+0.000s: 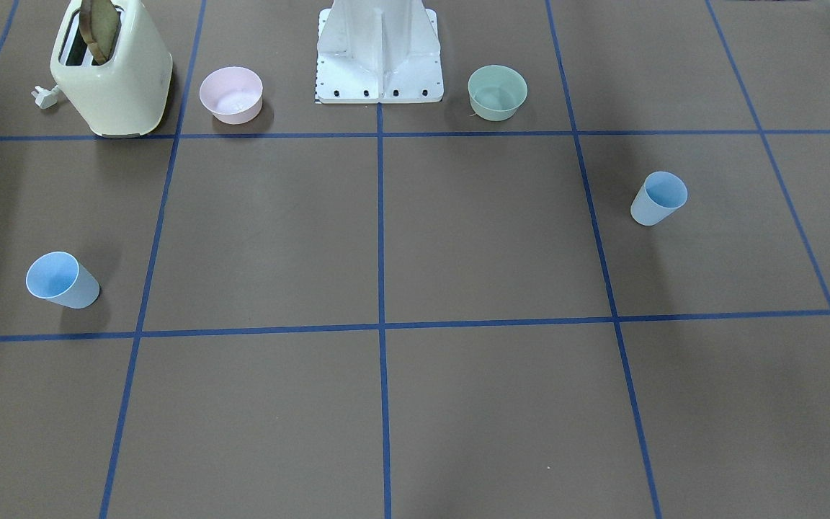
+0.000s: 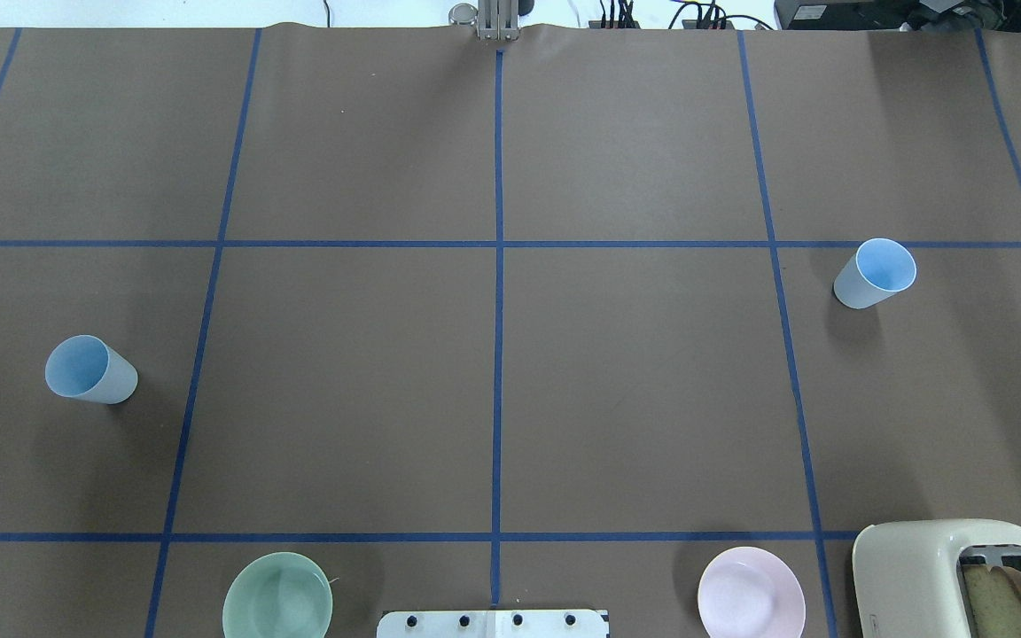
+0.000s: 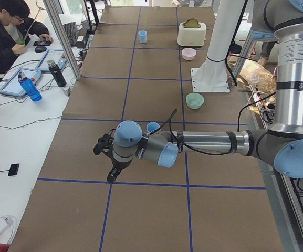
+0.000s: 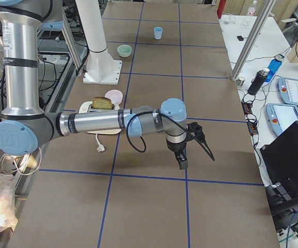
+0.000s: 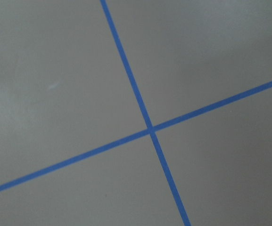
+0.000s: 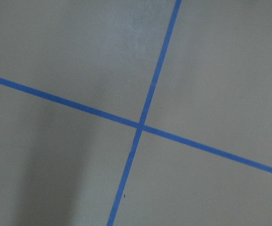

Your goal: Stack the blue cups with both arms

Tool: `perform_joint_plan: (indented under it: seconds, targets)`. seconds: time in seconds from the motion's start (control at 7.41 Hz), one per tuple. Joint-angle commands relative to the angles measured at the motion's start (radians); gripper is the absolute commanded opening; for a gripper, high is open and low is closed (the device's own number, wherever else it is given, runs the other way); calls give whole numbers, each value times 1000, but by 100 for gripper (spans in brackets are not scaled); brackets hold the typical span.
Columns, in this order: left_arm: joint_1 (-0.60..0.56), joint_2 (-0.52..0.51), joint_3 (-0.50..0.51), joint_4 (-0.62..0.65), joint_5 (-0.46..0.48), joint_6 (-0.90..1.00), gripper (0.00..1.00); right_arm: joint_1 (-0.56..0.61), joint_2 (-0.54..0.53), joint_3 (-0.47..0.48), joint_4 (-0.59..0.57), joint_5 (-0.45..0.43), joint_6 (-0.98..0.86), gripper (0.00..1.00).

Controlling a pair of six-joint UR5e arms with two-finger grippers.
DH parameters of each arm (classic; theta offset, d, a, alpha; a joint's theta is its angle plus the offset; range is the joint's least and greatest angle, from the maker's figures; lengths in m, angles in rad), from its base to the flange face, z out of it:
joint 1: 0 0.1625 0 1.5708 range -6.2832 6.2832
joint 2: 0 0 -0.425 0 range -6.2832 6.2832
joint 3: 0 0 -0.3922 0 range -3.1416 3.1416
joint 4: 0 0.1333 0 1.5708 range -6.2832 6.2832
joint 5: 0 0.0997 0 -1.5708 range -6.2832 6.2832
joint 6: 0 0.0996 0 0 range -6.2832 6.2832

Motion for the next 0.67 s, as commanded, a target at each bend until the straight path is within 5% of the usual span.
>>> perform_joint_plan:
  seconds: [0.0, 0.27, 0.54]
  targets:
    - [0, 0, 12, -76, -108, 1, 98, 0, 1, -16, 84, 3, 4, 100]
    - [3, -9, -14, -102, -124, -110, 99, -2, 5, -10, 95, 17, 74, 100]
    - [133, -8, -65, -114, -129, -429, 98, -43, 5, -7, 101, 25, 182, 100]
